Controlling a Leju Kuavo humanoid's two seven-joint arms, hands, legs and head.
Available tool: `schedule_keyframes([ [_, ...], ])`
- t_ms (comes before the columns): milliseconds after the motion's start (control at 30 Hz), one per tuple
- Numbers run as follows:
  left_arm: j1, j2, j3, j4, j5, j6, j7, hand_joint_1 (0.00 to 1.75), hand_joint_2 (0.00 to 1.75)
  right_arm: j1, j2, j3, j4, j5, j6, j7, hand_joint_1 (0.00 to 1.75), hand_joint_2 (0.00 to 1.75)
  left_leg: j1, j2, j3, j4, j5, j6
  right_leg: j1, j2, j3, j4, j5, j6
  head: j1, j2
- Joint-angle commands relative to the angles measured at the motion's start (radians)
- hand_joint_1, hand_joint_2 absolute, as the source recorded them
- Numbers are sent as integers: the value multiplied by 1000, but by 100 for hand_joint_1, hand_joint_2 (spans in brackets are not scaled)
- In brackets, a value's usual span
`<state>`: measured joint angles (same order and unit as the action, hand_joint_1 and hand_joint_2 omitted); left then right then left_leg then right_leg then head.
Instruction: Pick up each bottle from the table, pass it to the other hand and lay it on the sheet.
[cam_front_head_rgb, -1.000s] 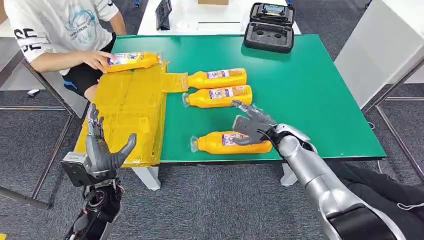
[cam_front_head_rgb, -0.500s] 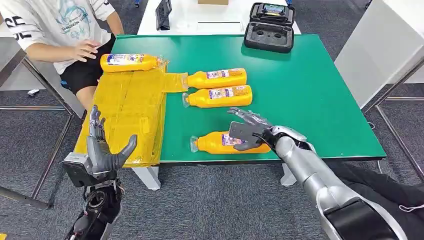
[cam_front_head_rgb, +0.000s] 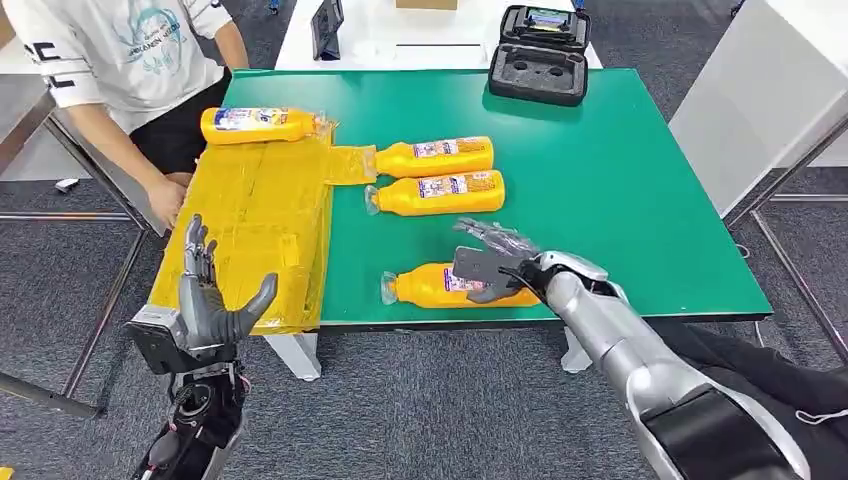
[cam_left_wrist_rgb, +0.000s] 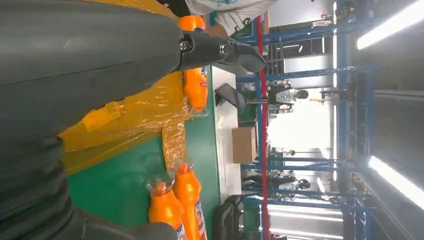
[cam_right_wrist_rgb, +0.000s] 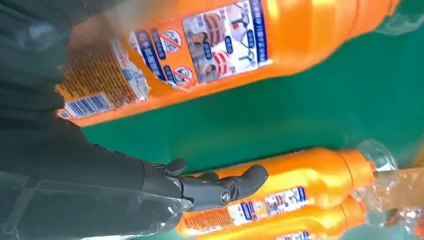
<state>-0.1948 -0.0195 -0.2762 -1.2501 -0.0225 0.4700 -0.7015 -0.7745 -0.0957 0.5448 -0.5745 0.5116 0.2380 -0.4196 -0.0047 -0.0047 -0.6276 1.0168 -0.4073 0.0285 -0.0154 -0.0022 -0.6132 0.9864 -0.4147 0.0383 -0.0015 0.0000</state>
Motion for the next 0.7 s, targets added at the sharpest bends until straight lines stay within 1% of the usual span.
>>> schedule_keyframes([
  [33, -34, -6, 10, 76, 1, -8, 3, 0, 175, -56, 14, 49, 115, 6, 5, 18, 0, 175, 1, 1, 5, 0, -2, -2, 1, 1, 5, 0, -2, -2, 0, 0],
  [67, -36, -9, 9, 78, 1, -8, 3, 0, 175, -54, 10, 51, 122, 8, 8, 20, 0, 175, 1, 0, 3, 0, -1, -1, 1, 0, 2, 0, -1, -1, 0, 0],
  [167, -39, -12, 9, 83, 3, -10, 3, 0, 175, -44, 5, 53, 133, 8, 15, 15, 0, 175, 2, 0, 7, -1, -2, -3, 2, 0, 7, -1, -2, -2, 0, 0],
  [200, -40, -14, 6, 85, 4, -11, 3, 0, 175, -38, 3, 57, 141, 11, 15, 17, 0, 175, 1, 0, 4, 0, -1, -2, 1, -1, 4, -1, -1, -1, 0, 0],
  [233, -39, -14, 6, 84, 3, -11, 3, 0, 175, -34, 3, 57, 144, 12, 12, 18, 0, 175, 1, -1, 5, -1, -1, -2, 1, -1, 5, -1, -1, -2, 0, 0],
  [300, -38, -16, 4, 83, 4, -10, 3, 0, 175, -34, 1, 59, 152, 12, 18, 21, 0, 175, 2, -1, 6, -1, -2, -2, 2, -1, 7, -2, -2, -2, 0, 0],
  [333, -38, -15, 2, 84, 2, -9, 3, 0, 175, -35, 0, 59, 156, 10, 25, 19, 0, 175, 1, -1, 3, 0, -1, -1, 1, -1, 3, -1, -1, -1, 0, 0],
  [367, -38, -15, 3, 85, 6, -10, 3, 0, 175, -36, -2, 61, 158, 12, 28, 20, 0, 175, 1, -1, 3, -1, -1, -1, 1, -1, 3, -1, -1, -1, 0, 0],
  [400, -37, -15, 5, 86, 5, -5, 3, 0, 175, -38, -3, 60, 160, 10, 28, 19, 0, 175, 1, -1, 5, -1, -2, -2, 1, -1, 6, -1, -2, -2, 0, 0],
  [433, -34, -18, 11, 80, 13, -1, 3, 0, 175, -39, -2, 59, 163, 7, 33, 15, 0, 175, 1, -1, 4, 0, -1, -2, 1, -1, 4, -1, -2, -2, 0, 0],
  [500, -34, -17, 10, 80, 12, -2, 3, 0, 175, -39, -2, 60, 163, 6, 35, 15, 0, 175, 2, 0, 6, 0, -3, -3, 2, -1, 6, -1, -3, -2, 0, 0],
  [533, -34, -17, 10, 80, 12, -2, 3, 0, 175, -39, -2, 60, 163, 6, 35, 15, 0, 175, 1, 0, 3, 0, -1, -2, 1, -1, 3, -1, -1, -1, 0, 0],
  [600, -32, -17, 13, 80, 15, -2, 3, 0, 175, -41, -1, 64, 163, 12, 30, 19, 0, 175, 1, 0, 5, 0, -2, -2, 2, -1, 5, -1, -2, -2, 0, 0],
  [633, -31, -17, 15, 80, 18, -4, 3, 0, 175, -43, -1, 69, 164, 16, 32, 22, 0, 175, 1, 0, 3, 0, -1, -1, 1, -1, 3, -1, -1, -1, 0, 0],
  [700, -28, -19, 18, 79, 22, -7, 3, 0, 175, -48, -1, 69, 168, 15, 36, 25, 0, 175, 1, 0, 5, 0, -2, -2, 1, 0, 5, -1, -2, -2, 0, 0],
])
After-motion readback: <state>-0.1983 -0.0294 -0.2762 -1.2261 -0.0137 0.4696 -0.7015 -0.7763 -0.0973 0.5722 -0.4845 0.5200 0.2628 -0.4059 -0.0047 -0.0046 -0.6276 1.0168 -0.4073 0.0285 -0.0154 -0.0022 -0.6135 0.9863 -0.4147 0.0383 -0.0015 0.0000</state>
